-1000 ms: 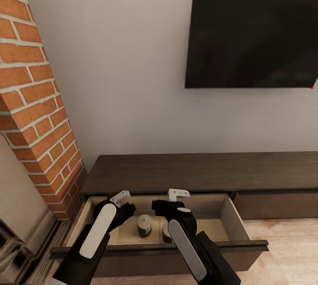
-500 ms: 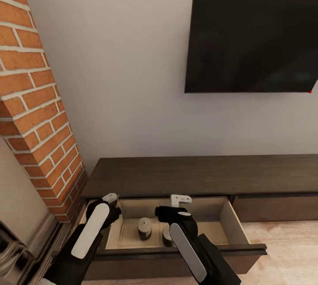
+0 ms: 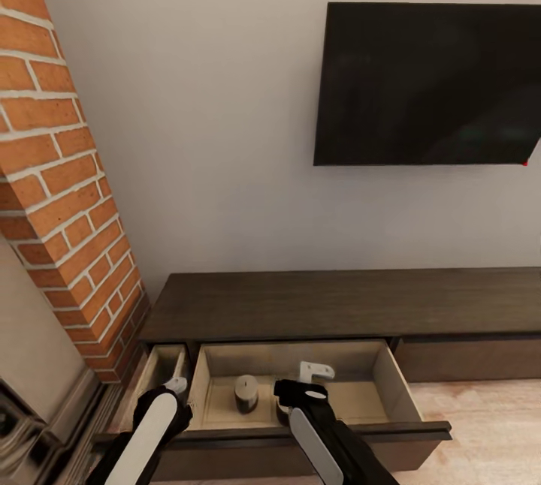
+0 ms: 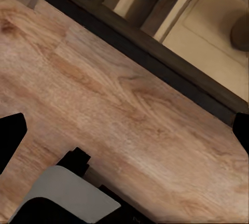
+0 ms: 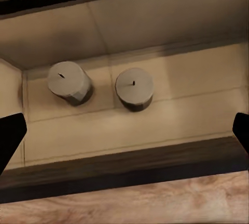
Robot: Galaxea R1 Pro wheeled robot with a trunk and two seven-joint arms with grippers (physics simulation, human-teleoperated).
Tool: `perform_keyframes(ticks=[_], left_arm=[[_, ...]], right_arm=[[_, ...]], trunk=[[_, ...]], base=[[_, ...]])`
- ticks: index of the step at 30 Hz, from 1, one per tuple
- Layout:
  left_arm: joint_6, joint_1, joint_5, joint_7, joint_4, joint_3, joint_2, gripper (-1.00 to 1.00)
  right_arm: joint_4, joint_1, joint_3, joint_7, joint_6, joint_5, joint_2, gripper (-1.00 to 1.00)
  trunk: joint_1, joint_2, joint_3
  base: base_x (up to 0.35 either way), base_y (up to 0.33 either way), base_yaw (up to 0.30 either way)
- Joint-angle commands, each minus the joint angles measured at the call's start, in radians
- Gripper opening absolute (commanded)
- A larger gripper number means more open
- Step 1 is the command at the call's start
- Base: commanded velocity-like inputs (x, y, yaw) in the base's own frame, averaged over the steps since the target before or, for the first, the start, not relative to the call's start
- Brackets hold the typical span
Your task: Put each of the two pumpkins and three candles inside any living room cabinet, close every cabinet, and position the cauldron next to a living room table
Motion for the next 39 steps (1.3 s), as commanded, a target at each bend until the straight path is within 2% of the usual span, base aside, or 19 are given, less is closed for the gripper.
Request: perform_keyframes(ticks=[1, 3, 6, 8, 10, 13, 16, 22, 25, 30, 35, 39], left_arm=[[0.007, 0.003, 0.004, 0.007, 0.003, -0.002, 0.001, 1.00], [-0.002, 0.013, 0.003, -0.012, 0.016, -0.005, 0.001, 1.00], [-0.029, 0.032, -0.012, -0.116, 0.046, -0.008, 0.001, 1.00], [-0.044, 0.040, -0.041, -0.192, 0.085, -0.009, 0.001, 1.00], [-0.071, 0.044, -0.092, -0.294, 0.151, -0.010, -0.001, 1.00], [-0.121, 0.046, -0.145, -0.403, 0.223, -0.012, -0.004, 1.00], [-0.153, 0.047, -0.180, -0.470, 0.261, -0.012, -0.005, 1.00], [-0.164, 0.047, -0.182, -0.484, 0.270, -0.009, -0.008, 1.00], [-0.184, 0.047, -0.183, -0.489, 0.302, -0.009, -0.007, 1.00], [-0.241, 0.044, -0.185, -0.533, 0.392, -0.008, -0.006, 1.00], [-0.260, 0.043, -0.187, -0.561, 0.412, -0.008, -0.006, 1.00], [-0.316, 0.043, -0.186, -0.566, 0.415, -0.012, -0.005, 1.00]], right_arm=[[0.014, -0.001, 0.002, 0.001, -0.010, -0.006, 0.000, 1.00], [0.063, 0.000, 0.003, 0.041, -0.059, -0.003, 0.000, 1.00], [0.098, 0.000, 0.004, 0.085, -0.092, 0.001, 0.000, 1.00], [0.105, 0.001, 0.004, 0.094, -0.097, 0.000, 0.000, 1.00], [0.111, 0.001, 0.005, 0.099, -0.103, -0.002, 0.000, 1.00], [0.116, 0.003, 0.006, 0.104, -0.109, -0.001, 0.000, 1.00], [0.122, 0.006, 0.006, 0.106, -0.113, 0.001, 0.000, 1.00], [0.160, 0.007, 0.006, 0.113, -0.121, 0.004, 0.000, 1.00], [0.191, 0.007, 0.007, 0.130, -0.158, 0.005, 0.000, 1.00], [0.231, 0.007, 0.007, 0.159, -0.201, 0.005, 0.001, 1.00], [0.239, 0.007, 0.007, 0.165, -0.211, 0.005, 0.001, 1.00], [0.244, 0.007, 0.006, 0.166, -0.236, 0.005, 0.000, 1.00]], trunk=[[-0.004, 0.007, 0.002], [-0.012, 0.021, 0.009], [-0.023, 0.042, 0.018], [-0.031, 0.056, 0.024], [-0.039, 0.070, 0.030], [-0.050, 0.091, 0.040], [-0.062, 0.112, 0.049], [-0.085, 0.154, 0.068], [-0.096, 0.175, 0.077], [-0.115, 0.210, 0.093], [-0.134, 0.245, 0.109], [-0.150, 0.273, 0.121]], base=[[-0.037, 0.000, 0.000], [-0.163, 0.000, 0.000], [-0.279, 0.000, 0.000], [-0.318, 0.000, 0.000], [-0.329, 0.000, 0.000], [-0.335, 0.000, 0.000], [-0.277, 0.000, 0.000], [-0.042, 0.000, 0.000], [-0.006, 0.000, 0.000], [-0.001, 0.000, 0.000], [-0.002, 0.000, 0.000], [-0.144, 0.014, 0.000]])
